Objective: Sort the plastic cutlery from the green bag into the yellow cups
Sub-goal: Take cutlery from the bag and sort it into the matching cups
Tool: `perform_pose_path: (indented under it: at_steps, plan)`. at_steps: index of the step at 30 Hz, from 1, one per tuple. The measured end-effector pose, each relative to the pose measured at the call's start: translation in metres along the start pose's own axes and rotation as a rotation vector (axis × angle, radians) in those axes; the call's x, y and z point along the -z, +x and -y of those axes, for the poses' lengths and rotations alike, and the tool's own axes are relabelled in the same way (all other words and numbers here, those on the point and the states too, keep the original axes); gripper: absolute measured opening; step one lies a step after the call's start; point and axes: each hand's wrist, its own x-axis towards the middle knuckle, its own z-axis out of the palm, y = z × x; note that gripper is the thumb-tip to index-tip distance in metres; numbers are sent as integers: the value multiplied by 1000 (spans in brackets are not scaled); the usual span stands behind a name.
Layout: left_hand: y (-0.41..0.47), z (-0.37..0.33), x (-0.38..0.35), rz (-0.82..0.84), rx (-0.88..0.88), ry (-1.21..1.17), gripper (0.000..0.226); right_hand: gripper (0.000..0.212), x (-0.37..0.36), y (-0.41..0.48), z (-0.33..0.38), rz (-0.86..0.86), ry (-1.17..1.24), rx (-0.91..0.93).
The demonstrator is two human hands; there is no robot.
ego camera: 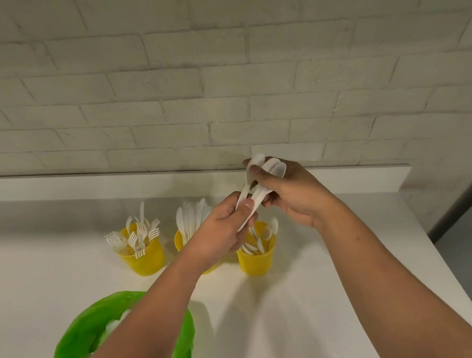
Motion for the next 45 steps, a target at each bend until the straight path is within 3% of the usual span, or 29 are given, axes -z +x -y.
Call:
perform_pose_path:
  at_steps: [4, 6, 10, 15, 19, 22, 26, 28, 31, 32, 35, 37, 41, 45]
  plan:
    - [0, -4, 4, 77, 25, 75, 29, 23, -3, 0, -3, -109, -153, 58]
    - [4, -1, 8, 3, -34, 216, 24, 21, 1, -2, -9, -187, -258, 114]
    - [16, 17, 16, -324, -198, 567, 15, 15, 19, -10, -21, -478, -456, 251]
    - [26, 48, 11, -288, -86, 833, 37, 7, 22, -16, -49, -578, -583, 348]
    - [36, 60, 0, -228, -58, 1084, 45, 8, 17, -7, -75, -554, -688, 333]
    - [42, 60, -3, -221, -67, 1178, 33, 9, 10, 1, -93, -476, -804, 300]
    - [43, 58, -3, -217, -64, 1136, 23, 19, 5, 14, -110, -358, -941, 232]
    - [40, 56, -1, -218, -64, 1101, 13, 32, 1, 14, -117, -289, -1016, 173]
    - [33, 51, 2, -204, -97, 1059, 15, 51, -1, 11, -120, -229, -1192, 173]
    - [32, 52, 4, -206, -115, 1044, 15, 51, 0, 11, -117, -241, -1183, 177]
    - [25, 49, 9, -233, -107, 1032, 52, 50, 4, 5, -107, -285, -1022, 195]
    - [21, 53, 8, -234, -94, 1038, 65, 49, 5, 5, -111, -216, -973, 172]
    - [13, 65, -1, -236, -97, 1019, 59, 48, 2, -1, -137, -127, -1024, 108]
    - [12, 64, -9, -230, -140, 1003, 57, 32, 0, -2, -129, -192, -773, 23]
